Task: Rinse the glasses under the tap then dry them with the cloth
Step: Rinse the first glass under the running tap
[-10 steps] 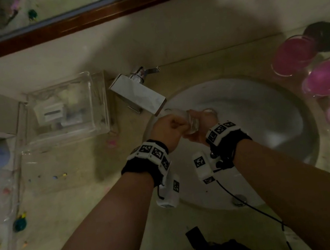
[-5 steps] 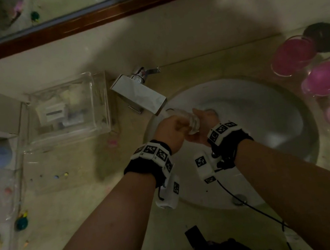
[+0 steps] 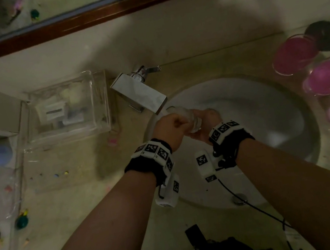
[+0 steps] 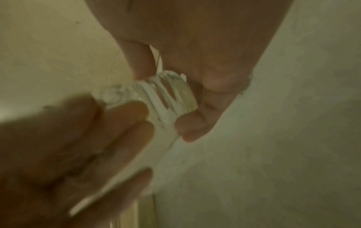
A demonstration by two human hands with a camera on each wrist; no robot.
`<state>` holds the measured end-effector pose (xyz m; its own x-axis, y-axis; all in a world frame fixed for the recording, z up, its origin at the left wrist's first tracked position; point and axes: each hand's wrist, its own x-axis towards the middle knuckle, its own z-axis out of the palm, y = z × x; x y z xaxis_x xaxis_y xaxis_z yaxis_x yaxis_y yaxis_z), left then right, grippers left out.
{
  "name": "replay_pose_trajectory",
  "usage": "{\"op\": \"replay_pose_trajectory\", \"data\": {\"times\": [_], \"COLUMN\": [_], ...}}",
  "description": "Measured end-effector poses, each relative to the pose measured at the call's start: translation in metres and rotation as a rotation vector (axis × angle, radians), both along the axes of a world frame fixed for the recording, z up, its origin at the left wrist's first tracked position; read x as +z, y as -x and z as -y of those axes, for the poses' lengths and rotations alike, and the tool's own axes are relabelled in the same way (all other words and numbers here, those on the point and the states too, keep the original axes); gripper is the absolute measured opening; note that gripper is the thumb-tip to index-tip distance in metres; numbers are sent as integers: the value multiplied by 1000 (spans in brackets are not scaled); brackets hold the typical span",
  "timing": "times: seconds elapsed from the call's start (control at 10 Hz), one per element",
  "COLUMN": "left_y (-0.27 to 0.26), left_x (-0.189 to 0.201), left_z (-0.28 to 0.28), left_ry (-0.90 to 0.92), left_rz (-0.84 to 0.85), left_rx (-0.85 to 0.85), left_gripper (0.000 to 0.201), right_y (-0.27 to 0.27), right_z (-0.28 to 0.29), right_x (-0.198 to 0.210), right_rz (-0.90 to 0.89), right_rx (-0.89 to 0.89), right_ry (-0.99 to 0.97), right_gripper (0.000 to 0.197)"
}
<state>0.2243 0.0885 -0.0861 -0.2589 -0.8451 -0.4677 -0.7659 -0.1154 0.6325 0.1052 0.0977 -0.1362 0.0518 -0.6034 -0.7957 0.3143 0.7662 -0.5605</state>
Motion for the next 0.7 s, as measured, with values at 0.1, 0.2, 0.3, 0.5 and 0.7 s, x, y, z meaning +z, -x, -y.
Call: {"op": "replay_pose_trajectory", "data": {"times": [0.1, 0.2, 0.3, 0.5, 0.7], "left_y": [1, 0, -1, -4, -6], "left_x": [0, 0, -3, -3, -4], "left_z": [-1, 0, 1, 0, 4], "left_ry": [-34, -14, 23, -25, 44], "left_rz": [-71, -24, -4, -17, 31], "left_rx": [-1, -17, 35, 33, 28], "left_gripper": [6, 14, 10, 21, 13], "right_y": [-3, 1, 3, -5, -9], "right_z": [4, 4, -1, 2, 0], "right_x": [9, 16, 16, 23, 27], "right_rz": [108, 157, 128, 111, 293], "right_rx": [-255, -273, -211, -191, -297], "right_ry": [-172, -168, -103, -171, -136], "right_gripper": [27, 13, 25, 30, 28]}}
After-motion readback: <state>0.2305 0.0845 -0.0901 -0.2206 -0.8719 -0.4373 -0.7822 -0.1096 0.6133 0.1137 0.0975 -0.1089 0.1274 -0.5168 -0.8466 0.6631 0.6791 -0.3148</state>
